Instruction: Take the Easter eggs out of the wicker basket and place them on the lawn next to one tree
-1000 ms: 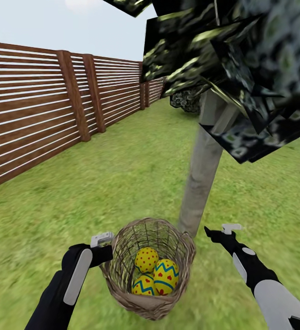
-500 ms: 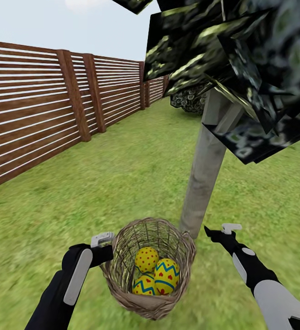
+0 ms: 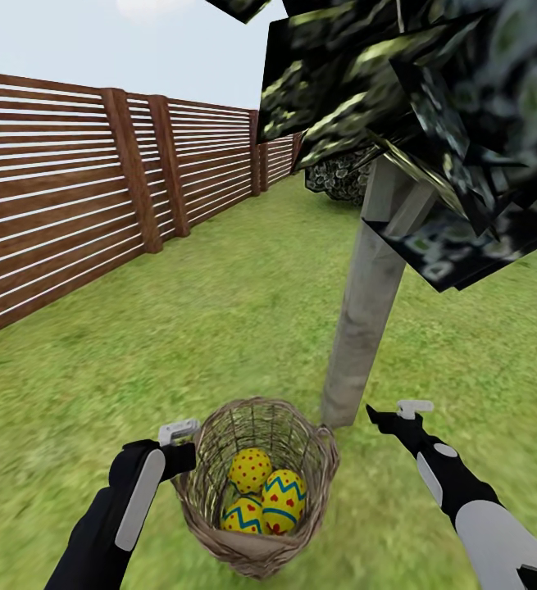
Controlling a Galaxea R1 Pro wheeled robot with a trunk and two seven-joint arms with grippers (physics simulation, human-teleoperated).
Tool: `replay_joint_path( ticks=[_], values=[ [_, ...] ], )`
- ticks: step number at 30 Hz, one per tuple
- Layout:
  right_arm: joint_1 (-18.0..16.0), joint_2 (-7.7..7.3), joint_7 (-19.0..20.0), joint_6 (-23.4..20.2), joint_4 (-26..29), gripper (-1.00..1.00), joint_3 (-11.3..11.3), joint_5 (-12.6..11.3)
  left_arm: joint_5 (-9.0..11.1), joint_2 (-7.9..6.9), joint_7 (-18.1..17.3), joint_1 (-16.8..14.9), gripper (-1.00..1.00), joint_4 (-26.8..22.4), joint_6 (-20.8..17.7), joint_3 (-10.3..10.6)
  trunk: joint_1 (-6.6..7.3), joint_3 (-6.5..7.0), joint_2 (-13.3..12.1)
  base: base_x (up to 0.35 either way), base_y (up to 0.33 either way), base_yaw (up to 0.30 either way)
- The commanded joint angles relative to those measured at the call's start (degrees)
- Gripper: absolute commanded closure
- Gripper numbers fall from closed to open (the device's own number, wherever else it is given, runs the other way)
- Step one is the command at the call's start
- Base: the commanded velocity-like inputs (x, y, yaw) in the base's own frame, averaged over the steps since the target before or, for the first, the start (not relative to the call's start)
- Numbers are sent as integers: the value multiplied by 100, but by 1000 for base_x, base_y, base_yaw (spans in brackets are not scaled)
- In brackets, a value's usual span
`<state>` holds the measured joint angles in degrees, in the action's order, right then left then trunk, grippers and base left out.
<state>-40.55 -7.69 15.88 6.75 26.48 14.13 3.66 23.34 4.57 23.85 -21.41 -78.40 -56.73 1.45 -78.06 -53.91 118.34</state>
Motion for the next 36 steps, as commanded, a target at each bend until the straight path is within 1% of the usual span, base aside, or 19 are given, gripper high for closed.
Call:
replay_joint_path(
  ticks=[1,2,36],
  values=[
    [-5,4,46,19,-4,-100,46,39,93,0,57,-4,100,-4,4,5,1,-5,2,0,0,0],
    [-5,4,46,19,-5,-100,46,39,549,0,58,-4,100,-2,4,5,1,-5,2,0,0,0],
    [-5,4,46,19,-13,-100,55,30,549,-9,58,-4,100,0,7,-13,-746,-615,1366,0,0,0]
  ],
)
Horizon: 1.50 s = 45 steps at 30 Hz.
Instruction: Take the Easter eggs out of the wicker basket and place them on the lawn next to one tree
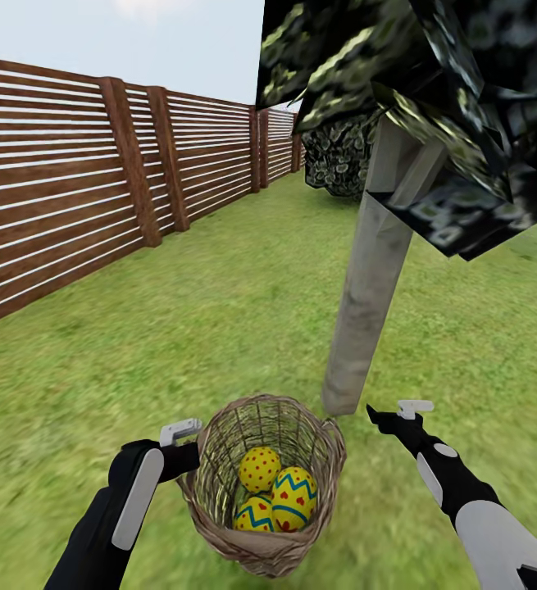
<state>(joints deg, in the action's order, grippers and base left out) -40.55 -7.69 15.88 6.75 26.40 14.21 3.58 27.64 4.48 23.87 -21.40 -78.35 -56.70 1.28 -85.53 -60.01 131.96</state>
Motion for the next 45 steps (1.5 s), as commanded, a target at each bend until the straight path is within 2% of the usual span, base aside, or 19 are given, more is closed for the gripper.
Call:
replay_joint_path(
  ticks=[1,28,40,41,45],
  values=[
    [-5,4,46,19,-6,-100,46,37,119,0,56,-4,100,-5,3,4,-21,-23,44,0,0,0],
    [-5,4,40,19,-21,-100,46,37,119,0,56,-4,100,-5,4,3,-614,-508,1127,0,0,0],
    [-5,4,43,19,-16,-100,46,29,110,-2,63,-4,100,-14,2,-57,-614,-508,1127,0,0,0],
    [-5,4,41,19,-17,-100,46,29,110,-1,64,-4,-100,-14,2,-57,-614,-508,1127,0,0,0],
    [-5,4,41,19,-14,-100,46,20,110,-2,65,-4,-100,-6,1,-57,-614,-508,1127,0,0,0]
  ],
)
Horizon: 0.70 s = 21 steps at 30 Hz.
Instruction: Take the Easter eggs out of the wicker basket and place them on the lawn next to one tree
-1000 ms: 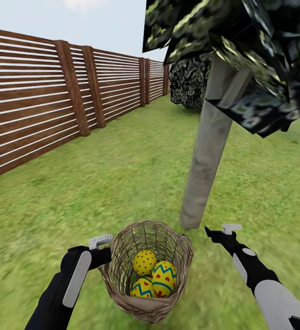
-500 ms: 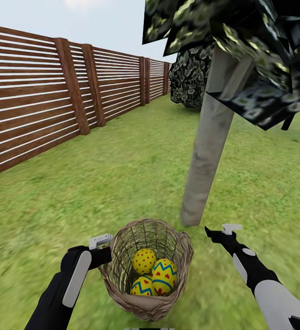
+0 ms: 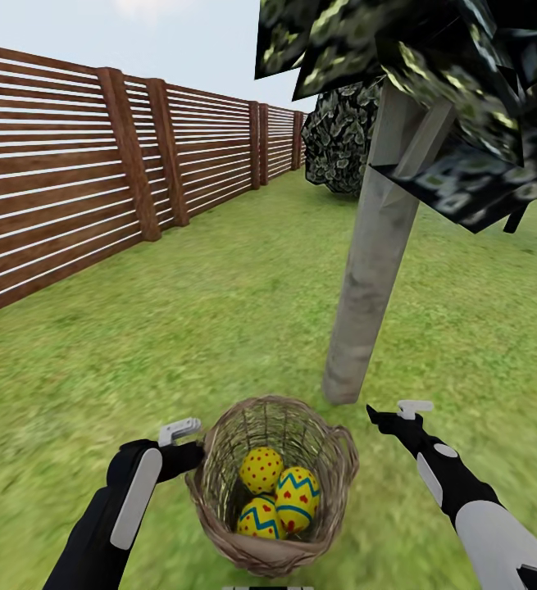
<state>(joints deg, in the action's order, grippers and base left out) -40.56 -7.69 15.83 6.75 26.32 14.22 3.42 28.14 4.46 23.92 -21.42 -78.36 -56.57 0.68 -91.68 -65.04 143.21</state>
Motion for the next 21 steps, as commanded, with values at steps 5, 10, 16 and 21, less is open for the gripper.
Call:
replay_joint_path(
  ticks=[5,10,16,21],
  values=[
    [-5,4,48,19,-5,-100,46,36,62,0,60,-3,-100,-4,-12,3,1,-5,2,0,0,0],
    [-5,4,48,19,-4,-100,46,36,69,0,52,-3,-100,-12,-12,3,1,-5,2,0,0,0],
    [-5,4,46,19,-9,-100,46,31,69,2,55,-3,-100,-12,-12,3,1,-5,2,0,0,0],
    [-5,4,45,19,-12,-100,46,26,69,2,53,-3,-100,-9,-12,3,1,-5,2,0,0,0]
  ],
)
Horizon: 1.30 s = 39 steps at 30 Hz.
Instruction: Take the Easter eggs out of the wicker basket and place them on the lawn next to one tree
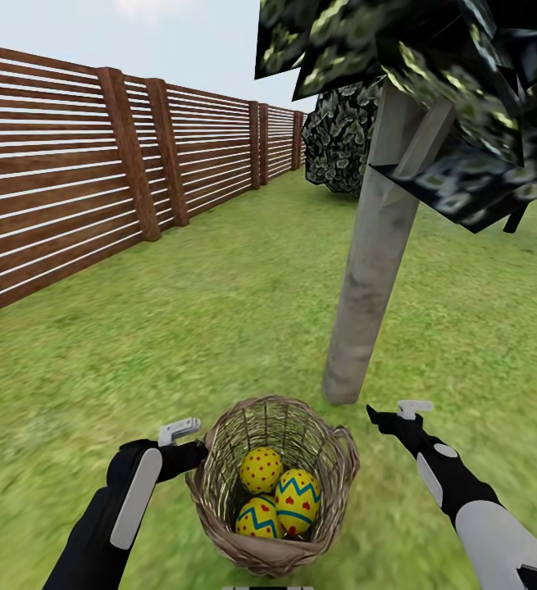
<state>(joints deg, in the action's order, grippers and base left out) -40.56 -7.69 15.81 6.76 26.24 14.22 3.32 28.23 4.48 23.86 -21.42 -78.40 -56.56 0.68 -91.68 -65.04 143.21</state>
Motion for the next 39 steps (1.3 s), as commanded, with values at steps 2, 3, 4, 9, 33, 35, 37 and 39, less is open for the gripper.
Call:
replay_joint_path(
  ticks=[2,3,4,9,33,35,37,39],
  values=[
    [-5,4,49,19,-4,-100,46,31,60,0,59,-3,-100,-3,-12,3,23,13,-38,0,0,0],
    [-5,4,48,19,-3,-100,46,30,60,0,58,-3,-100,-3,-12,3,45,31,-78,0,0,0],
    [-5,4,47,19,-3,-100,46,30,60,0,58,-3,-100,-2,-12,3,67,49,-118,0,0,0],
    [-5,4,46,19,-2,-100,46,28,62,-1,59,-3,-100,-4,-12,3,177,139,-319,0,0,0],
    [-5,-12,67,-14,78,-100,59,15,69,-1,73,-3,-100,-104,-35,-5,704,570,-1281,0,0,0],
    [-5,-22,74,-35,95,-100,66,12,69,0,74,-3,-100,-122,-54,-6,748,606,-1362,0,0,0],
    [-5,-27,73,-48,103,-100,70,11,69,-2,79,-3,-100,-153,-69,-6,792,641,-1442,0,0,0],
    [-5,-29,74,-57,117,-100,71,14,69,-6,81,-3,-100,-198,-80,-6,836,677,-1522,0,0,0]
  ],
)
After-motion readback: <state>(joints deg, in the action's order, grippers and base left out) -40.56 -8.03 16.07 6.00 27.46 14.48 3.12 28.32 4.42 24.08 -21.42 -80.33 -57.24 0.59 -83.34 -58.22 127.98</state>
